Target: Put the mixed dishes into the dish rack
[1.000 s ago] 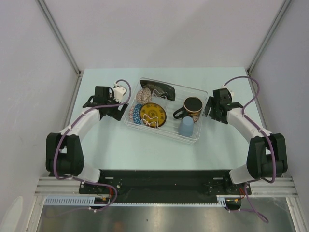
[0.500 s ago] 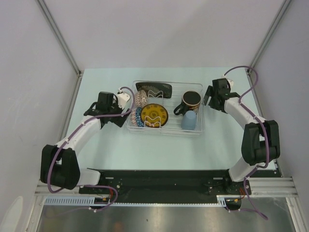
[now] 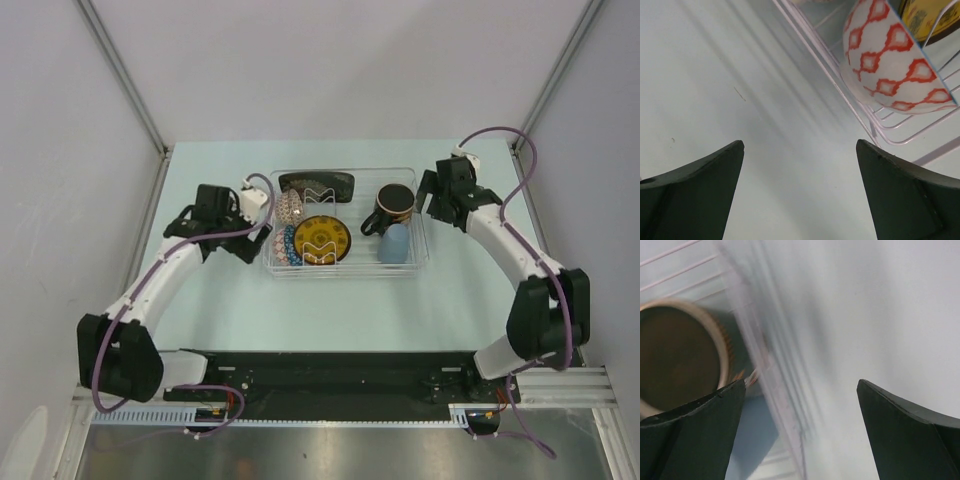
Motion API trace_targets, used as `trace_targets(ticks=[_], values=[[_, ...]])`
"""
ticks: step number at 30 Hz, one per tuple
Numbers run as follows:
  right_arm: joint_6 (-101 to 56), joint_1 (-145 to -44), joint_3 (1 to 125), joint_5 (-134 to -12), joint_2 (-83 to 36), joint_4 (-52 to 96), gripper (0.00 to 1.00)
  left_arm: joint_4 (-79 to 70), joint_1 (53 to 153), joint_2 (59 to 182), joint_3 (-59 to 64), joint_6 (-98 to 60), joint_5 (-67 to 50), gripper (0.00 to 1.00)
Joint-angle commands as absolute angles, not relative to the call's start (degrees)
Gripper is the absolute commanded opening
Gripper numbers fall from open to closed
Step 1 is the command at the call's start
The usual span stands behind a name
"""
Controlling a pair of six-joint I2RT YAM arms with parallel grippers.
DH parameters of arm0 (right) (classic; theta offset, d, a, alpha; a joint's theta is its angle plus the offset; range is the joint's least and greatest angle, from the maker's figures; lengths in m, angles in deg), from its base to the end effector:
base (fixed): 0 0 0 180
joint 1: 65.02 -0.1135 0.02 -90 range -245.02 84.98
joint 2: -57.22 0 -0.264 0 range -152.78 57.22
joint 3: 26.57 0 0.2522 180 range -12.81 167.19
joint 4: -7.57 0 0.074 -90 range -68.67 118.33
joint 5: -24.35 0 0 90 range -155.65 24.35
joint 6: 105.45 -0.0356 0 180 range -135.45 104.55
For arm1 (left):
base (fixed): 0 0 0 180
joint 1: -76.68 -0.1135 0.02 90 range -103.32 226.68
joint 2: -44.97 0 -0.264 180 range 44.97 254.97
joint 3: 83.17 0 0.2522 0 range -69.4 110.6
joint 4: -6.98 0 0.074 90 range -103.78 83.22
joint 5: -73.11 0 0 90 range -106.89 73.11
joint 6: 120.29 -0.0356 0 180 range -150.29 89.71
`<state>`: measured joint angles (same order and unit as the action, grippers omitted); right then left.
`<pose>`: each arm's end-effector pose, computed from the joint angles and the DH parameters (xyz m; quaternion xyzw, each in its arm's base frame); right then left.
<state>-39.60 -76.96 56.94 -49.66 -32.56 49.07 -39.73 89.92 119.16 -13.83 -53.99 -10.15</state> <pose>0.3370 0.0612 0.2698 0.1481 0.9132 -0.0129 0.3794 0.2593 -0.0653 0.2605 0.3170 0.8879 -0.0253 0.3323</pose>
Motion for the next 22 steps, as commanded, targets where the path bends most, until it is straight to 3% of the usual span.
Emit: trace_targets(ticks=[1,9,18,22], values=[[-37.43,-84.25,57.85,-50.54,-20.49,57.87,1.0,-44.03,85.48,112.48,-6.83,-52.43,-5.47,1.0],[-39.53,-100.33,56.45,-50.7,-4.07,68.7,1.0,-49.66,79.85,100.02,-8.76,-52.45,-3.8,1.0],[-46.91,-127.74,56.09,-40.78,-2.37,69.14,1.0,-53.01,79.94,90.77,-12.98,-50.07,2.09,1.0],[-48.06,-130.76,56.09,-38.59,-2.64,68.26,1.0,-53.01,79.94,89.36,-13.07,-50.06,1.83,1.0]])
